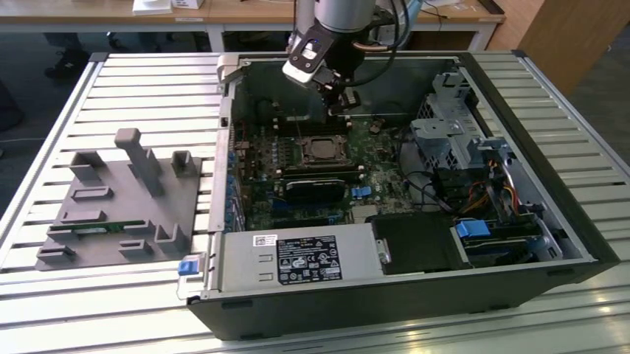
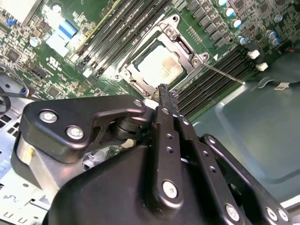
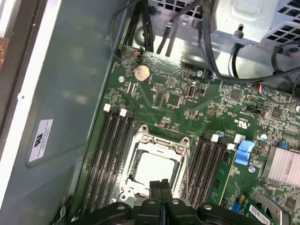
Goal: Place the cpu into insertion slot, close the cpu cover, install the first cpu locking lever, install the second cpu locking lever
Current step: 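Install the first cpu locking lever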
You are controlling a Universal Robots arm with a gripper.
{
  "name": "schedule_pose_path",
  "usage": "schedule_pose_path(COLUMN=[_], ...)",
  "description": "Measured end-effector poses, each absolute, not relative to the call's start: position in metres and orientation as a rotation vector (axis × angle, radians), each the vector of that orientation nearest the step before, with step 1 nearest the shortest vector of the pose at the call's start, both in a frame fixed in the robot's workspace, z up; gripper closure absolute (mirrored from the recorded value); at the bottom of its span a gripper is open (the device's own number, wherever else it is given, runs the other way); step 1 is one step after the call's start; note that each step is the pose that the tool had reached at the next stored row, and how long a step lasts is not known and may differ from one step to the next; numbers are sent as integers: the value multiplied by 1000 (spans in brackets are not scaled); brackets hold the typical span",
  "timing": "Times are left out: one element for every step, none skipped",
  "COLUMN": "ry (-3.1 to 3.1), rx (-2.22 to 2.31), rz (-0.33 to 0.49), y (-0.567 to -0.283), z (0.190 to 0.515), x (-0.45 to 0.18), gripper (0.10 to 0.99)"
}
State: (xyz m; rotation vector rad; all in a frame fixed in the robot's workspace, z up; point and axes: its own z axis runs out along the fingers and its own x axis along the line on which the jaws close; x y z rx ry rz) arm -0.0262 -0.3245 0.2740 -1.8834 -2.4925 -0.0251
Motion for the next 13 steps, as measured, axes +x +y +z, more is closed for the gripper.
schedule_pose_path(ry=[-2502,-2512,-2519,-2524,-2528,-2533,-2537,-2543,-2548,-2553,-2558,-2564,-2569], rx=[-1871,-1857,-1848,-1841,-1835,-1828,-1822,-1815,-1807,-1800,-1792,-1784,-1776], rz=[-25,-25,-25,-25,-25,-24,-24,-24,-24,-24,-24,-24,-24], y=[-324,-324,-324,-324,-324,-324,-324,-324,-324,-324,-324,-324,-324], z=[274,274,274,274,274,274,274,274,274,274,274,274,274], x=[-26,-26,-26,-26,-26,-26,-26,-26,-26,-26,-26,-26,-26], gripper=[969,969,969,969,969,969,969,969,969,969,969,969,969])
